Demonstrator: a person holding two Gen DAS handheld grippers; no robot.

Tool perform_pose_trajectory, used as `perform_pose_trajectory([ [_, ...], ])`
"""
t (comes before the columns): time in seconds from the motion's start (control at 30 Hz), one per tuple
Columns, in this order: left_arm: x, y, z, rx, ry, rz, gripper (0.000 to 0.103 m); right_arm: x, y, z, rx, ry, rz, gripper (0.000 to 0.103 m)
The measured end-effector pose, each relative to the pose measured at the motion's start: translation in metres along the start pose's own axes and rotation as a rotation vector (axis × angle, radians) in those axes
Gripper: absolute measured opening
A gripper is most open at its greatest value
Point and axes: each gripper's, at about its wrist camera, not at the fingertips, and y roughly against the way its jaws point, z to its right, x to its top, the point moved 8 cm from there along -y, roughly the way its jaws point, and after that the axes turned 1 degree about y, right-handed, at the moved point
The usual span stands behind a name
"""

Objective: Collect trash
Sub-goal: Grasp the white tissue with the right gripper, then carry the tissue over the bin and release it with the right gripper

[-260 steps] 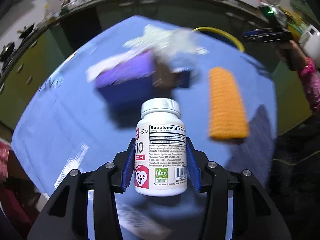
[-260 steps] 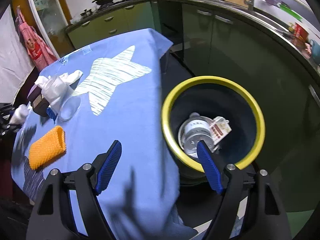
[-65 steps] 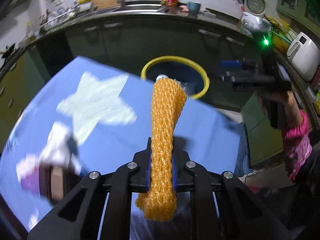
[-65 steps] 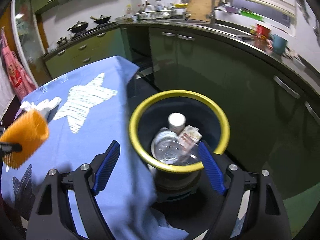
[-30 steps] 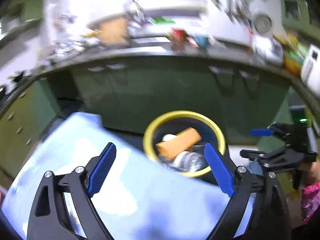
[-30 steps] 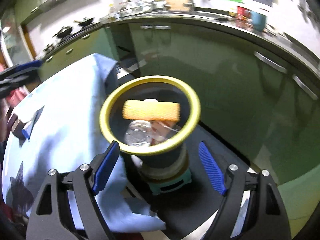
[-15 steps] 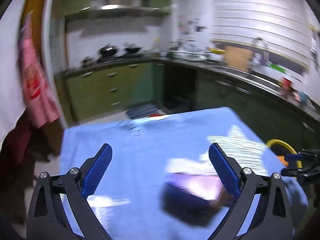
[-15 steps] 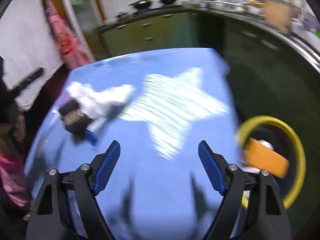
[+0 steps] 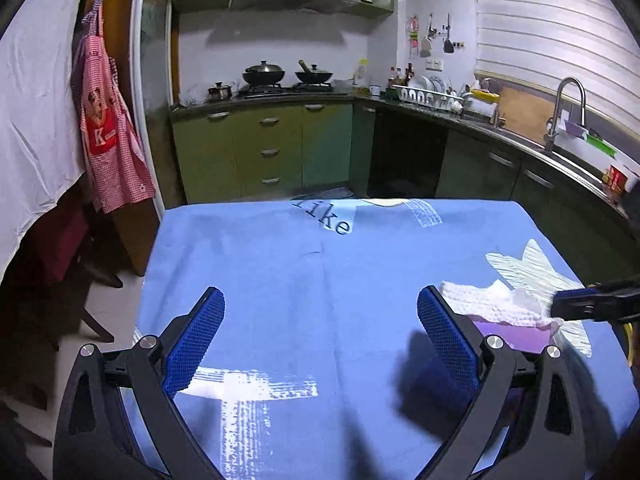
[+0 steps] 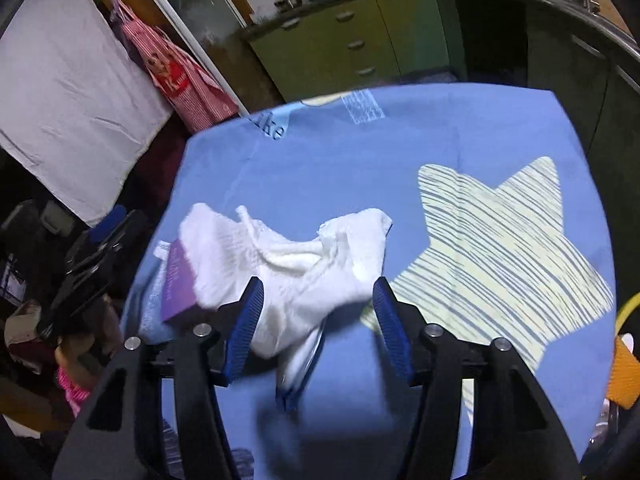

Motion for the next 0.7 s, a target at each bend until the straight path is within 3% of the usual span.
perform_pose_trajectory([
  [0.1,-0.004,0.002,0.007,-0.014,-0.008,-0.009,0.096,0.005,-0.015,0.002,-0.035,-0.006,-0.03,0.055],
  [0.13,-0.005,0.002,0.009,-0.015,-0.015,-0.012,0.096,0.005,-0.018,0.002,-0.04,-0.005,-0.035,0.043],
  [0.17,-0.006,0.003,0.01,-0.016,-0.018,-0.011,0.096,0.006,-0.02,0.002,-0.046,-0.005,-0.038,0.02],
  [0.23,-0.006,0.004,0.01,-0.02,-0.019,-0.01,0.096,0.004,-0.02,0.003,-0.067,0.004,-0.039,0.004],
  [0.4,-0.003,0.009,0.007,-0.012,-0.01,-0.001,0.096,0.015,0.003,-0.008,-0.081,0.038,0.033,0.003],
  [0.7,-0.001,0.013,-0.003,0.009,0.023,0.008,0.096,0.067,0.067,-0.045,-0.052,0.108,0.187,0.003],
])
